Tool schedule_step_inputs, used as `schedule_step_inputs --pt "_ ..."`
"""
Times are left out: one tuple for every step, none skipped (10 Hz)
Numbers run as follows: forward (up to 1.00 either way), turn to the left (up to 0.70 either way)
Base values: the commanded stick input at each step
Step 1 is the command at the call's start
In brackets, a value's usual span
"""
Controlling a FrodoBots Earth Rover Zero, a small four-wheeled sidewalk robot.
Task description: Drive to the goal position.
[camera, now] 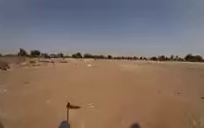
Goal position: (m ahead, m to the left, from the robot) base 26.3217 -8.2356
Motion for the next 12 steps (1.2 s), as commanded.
schedule_step_inputs --pt "0.50 0.00" --pt "0.50 0.00" --pt "0.50 0.00" --pt "0.50 0.00" --pt "0.50 0.00" --pt "0.50 0.00" --pt "0.50 0.00" --pt "0.50 0.00" --pt "0.50 0.00" --pt "0.50 0.00" --pt "0.50 0.00" --pt "0.50 0.00"
